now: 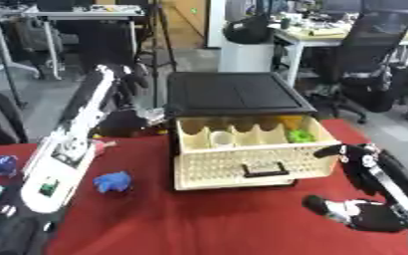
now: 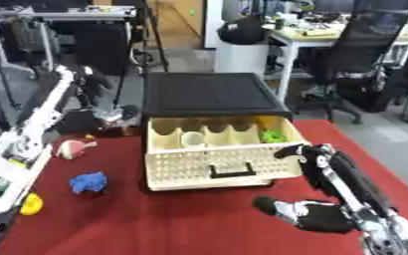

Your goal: Pick up objects from table and place into drawer.

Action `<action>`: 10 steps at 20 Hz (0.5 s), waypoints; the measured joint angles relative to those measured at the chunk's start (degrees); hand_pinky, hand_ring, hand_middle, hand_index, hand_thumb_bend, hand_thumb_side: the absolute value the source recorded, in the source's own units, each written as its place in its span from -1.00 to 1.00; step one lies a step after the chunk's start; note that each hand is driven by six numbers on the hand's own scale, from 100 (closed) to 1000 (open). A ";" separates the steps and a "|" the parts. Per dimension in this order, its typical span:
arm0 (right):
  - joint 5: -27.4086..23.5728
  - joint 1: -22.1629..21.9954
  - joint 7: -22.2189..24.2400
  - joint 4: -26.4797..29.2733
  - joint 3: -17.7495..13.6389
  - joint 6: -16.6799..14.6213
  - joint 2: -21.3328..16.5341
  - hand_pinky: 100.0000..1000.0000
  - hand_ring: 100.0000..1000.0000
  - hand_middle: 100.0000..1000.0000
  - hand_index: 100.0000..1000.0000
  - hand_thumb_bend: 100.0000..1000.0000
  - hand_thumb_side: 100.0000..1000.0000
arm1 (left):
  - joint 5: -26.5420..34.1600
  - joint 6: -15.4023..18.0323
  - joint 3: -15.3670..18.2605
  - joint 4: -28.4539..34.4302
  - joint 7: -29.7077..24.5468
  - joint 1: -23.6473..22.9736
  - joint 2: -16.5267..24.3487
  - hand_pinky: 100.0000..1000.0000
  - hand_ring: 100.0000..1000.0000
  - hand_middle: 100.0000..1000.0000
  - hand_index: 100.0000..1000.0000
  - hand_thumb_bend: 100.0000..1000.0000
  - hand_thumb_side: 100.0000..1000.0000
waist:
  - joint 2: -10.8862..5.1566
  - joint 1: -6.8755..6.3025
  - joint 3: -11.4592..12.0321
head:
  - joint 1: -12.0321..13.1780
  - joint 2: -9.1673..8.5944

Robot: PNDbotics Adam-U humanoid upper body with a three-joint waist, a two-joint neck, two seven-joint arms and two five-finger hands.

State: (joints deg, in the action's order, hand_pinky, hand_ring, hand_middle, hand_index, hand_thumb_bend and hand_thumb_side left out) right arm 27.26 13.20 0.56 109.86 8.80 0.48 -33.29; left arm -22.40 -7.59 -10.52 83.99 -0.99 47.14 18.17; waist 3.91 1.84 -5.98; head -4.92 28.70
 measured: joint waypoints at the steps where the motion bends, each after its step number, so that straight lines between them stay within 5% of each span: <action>1: -0.13 0.33 0.06 -0.16 0.02 0.01 -0.28 -1.00 -1.00 -0.87 0.24 0.52 0.55 | 1.02 -0.36 0.33 1.41 0.08 -1.03 0.79 -0.41 -0.29 -0.28 0.11 0.53 -0.04 | -0.01 0.01 0.37 | -0.21 0.09; 5: -0.72 2.01 0.51 -1.21 0.39 0.12 -1.04 -1.00 -1.00 -0.87 0.04 0.53 0.54 | 3.95 -1.59 1.80 5.63 0.82 -4.22 2.85 -0.41 -0.29 -0.27 0.12 0.51 0.00 | -0.01 0.00 1.53 | -0.87 0.43; 10: -1.14 4.02 1.74 -3.41 1.52 0.08 -1.43 -1.00 -1.00 -0.87 0.03 0.54 0.52 | 5.68 -2.70 3.30 8.68 1.71 -6.98 4.46 -0.40 -0.28 -0.27 0.12 0.48 0.02 | -0.01 -0.04 2.56 | -1.62 0.65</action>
State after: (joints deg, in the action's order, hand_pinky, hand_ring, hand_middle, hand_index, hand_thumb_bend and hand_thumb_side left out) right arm 26.12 17.22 2.29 106.45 10.32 0.56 -34.72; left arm -16.71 -10.29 -7.22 92.67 0.71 40.16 22.63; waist 3.90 1.80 -3.42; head -6.54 29.35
